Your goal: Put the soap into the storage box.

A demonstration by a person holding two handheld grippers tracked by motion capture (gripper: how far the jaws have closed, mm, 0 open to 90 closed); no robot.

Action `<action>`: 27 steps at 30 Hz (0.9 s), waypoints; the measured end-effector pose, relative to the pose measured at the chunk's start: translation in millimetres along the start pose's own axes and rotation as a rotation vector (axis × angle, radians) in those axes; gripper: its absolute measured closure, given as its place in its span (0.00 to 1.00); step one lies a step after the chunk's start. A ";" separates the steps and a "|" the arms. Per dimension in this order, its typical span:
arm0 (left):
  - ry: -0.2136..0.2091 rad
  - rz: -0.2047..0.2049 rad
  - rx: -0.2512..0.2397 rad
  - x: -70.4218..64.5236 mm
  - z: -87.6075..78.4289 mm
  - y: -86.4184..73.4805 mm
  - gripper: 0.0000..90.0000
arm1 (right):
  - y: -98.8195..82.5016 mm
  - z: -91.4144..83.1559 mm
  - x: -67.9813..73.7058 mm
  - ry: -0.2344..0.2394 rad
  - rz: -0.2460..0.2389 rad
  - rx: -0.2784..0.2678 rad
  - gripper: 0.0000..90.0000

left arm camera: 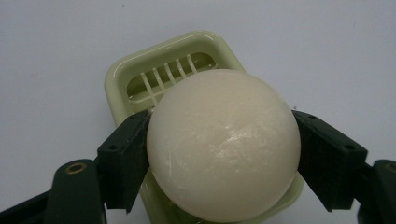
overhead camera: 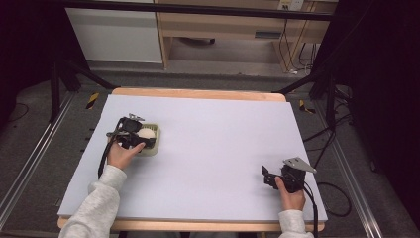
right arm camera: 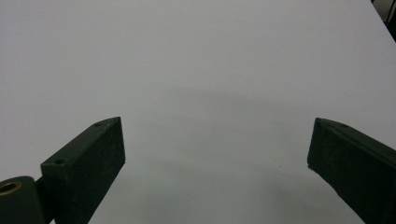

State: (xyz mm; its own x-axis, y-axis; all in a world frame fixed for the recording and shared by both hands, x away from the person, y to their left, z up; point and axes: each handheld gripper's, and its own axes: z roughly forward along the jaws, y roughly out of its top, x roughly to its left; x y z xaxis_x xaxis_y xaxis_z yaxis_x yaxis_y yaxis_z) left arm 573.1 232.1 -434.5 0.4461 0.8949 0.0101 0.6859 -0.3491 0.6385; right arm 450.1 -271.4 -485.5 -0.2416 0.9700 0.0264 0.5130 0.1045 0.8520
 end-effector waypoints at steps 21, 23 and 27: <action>0.013 0.003 0.006 0.5 4.8 -5.5 0.26 | 0.1 -0.2 0.4 0.002 0.003 0.002 0.05; 0.017 0.003 0.001 0.5 4.2 -5.4 0.26 | 0.1 -0.1 0.4 0.003 0.004 0.003 0.05; 0.005 -0.007 -0.039 1.5 -3.2 -4.4 0.25 | 0.1 -0.2 0.5 0.001 0.002 0.001 0.05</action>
State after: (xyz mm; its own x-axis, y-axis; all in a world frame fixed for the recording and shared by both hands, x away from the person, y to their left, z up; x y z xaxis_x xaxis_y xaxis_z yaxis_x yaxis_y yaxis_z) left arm 568.8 235.9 -434.9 0.4386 0.8986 0.0095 0.6658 -0.3320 0.6682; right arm 449.9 -270.9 -485.3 -0.2415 0.9700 0.0289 0.5146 0.1028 0.8512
